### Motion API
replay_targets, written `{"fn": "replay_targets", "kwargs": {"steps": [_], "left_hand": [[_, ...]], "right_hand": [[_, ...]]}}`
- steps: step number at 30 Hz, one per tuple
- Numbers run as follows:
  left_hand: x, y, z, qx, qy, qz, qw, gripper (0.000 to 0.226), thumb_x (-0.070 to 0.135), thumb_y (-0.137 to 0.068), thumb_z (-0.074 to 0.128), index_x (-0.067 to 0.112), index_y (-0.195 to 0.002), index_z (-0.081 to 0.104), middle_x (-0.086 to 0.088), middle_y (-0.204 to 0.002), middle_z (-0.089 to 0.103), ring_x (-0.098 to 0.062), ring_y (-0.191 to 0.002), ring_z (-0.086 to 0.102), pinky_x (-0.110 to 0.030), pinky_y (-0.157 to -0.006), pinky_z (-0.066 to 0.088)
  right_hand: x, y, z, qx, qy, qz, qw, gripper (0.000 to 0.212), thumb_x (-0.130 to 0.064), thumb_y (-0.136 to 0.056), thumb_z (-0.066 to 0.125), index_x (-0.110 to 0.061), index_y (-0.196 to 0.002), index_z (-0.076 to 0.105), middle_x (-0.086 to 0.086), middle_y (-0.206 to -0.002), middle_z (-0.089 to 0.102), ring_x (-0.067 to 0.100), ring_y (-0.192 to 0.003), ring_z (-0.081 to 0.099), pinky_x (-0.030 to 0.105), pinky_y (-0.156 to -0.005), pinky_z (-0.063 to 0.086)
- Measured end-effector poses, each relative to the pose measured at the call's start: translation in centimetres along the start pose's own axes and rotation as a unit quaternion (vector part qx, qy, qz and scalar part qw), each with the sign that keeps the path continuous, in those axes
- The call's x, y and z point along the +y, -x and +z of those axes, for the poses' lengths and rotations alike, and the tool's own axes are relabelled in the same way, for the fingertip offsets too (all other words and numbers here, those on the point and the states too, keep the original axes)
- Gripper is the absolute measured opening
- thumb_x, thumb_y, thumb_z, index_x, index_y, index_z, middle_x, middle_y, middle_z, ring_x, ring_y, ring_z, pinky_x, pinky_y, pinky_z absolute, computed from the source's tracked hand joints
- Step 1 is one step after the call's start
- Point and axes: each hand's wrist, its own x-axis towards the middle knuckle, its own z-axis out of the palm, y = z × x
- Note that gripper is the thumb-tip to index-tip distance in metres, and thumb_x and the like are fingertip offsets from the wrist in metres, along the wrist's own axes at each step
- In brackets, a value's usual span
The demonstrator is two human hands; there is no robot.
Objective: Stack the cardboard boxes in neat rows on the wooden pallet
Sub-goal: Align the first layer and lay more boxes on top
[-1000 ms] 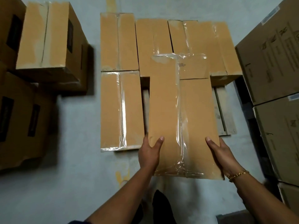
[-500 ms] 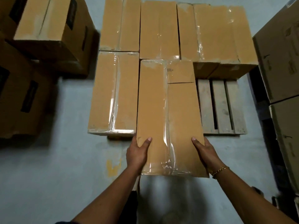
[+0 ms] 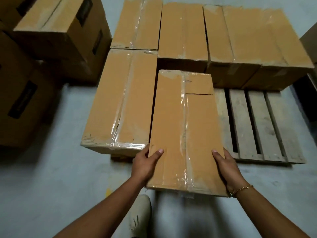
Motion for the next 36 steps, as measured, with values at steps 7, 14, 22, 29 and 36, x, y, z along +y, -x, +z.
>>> {"fn": "replay_targets", "kwargs": {"steps": [7, 14, 22, 29, 36], "left_hand": [[-3.0, -1.0, 0.5, 0.085, -0.05, 0.089, 0.991, 0.043, 0.049, -0.081, 0.083, 0.027, -0.118, 0.077, 0.018, -0.097, 0.074, 0.006, -0.086, 0.068, -0.019, -0.081, 0.056], [-5.5, -1.8, 0.5, 0.104, -0.065, 0.119, 0.985, 0.048, 0.048, -0.084, 0.081, 0.019, -0.122, 0.074, 0.006, -0.107, 0.075, -0.004, -0.091, 0.068, -0.021, -0.077, 0.053], [-6.5, -0.8, -2.5, 0.173, -0.262, 0.285, 0.906, 0.051, 0.073, -0.085, 0.063, 0.027, -0.107, 0.069, 0.011, -0.096, 0.064, -0.011, -0.09, 0.061, -0.036, -0.072, 0.055], [-7.3, -0.8, -3.9, -0.008, -0.502, 0.337, 0.796, 0.135, 0.108, -0.058, 0.039, 0.026, -0.163, 0.018, 0.002, -0.171, 0.006, -0.02, -0.157, -0.001, -0.048, -0.125, 0.006], [-7.7, -1.0, -3.1, -0.037, -0.603, 0.312, 0.733, 0.154, 0.114, -0.052, 0.024, 0.015, -0.159, -0.025, -0.002, -0.164, -0.038, -0.019, -0.15, -0.037, -0.048, -0.127, -0.011]], "right_hand": [[2.8, -2.3, 0.7, -0.004, -0.024, -0.031, 0.999, 0.037, -0.04, -0.102, 0.056, -0.028, -0.137, 0.056, -0.006, -0.115, 0.067, 0.012, -0.1, 0.064, 0.027, -0.07, 0.05], [5.7, -3.6, 1.9, 0.012, -0.029, -0.066, 0.997, 0.04, -0.04, -0.101, 0.059, -0.026, -0.138, 0.058, 0.0, -0.127, 0.067, 0.017, -0.109, 0.064, 0.038, -0.094, 0.052], [6.0, -3.4, 0.8, -0.059, 0.019, -0.095, 0.994, 0.058, -0.049, -0.098, 0.057, -0.026, -0.149, 0.042, 0.002, -0.135, 0.06, 0.015, -0.108, 0.061, 0.037, -0.087, 0.049], [6.7, -0.6, -1.7, -0.148, 0.145, -0.161, 0.965, 0.089, -0.048, -0.079, 0.079, -0.039, -0.15, 0.026, -0.025, -0.125, 0.053, -0.004, -0.105, 0.056, 0.021, -0.087, 0.047], [8.2, -1.1, -3.4, -0.219, 0.374, -0.173, 0.885, 0.171, -0.074, -0.044, 0.092, -0.034, -0.15, -0.037, -0.01, -0.17, -0.008, 0.014, -0.156, 0.009, 0.041, -0.125, 0.025]]}}
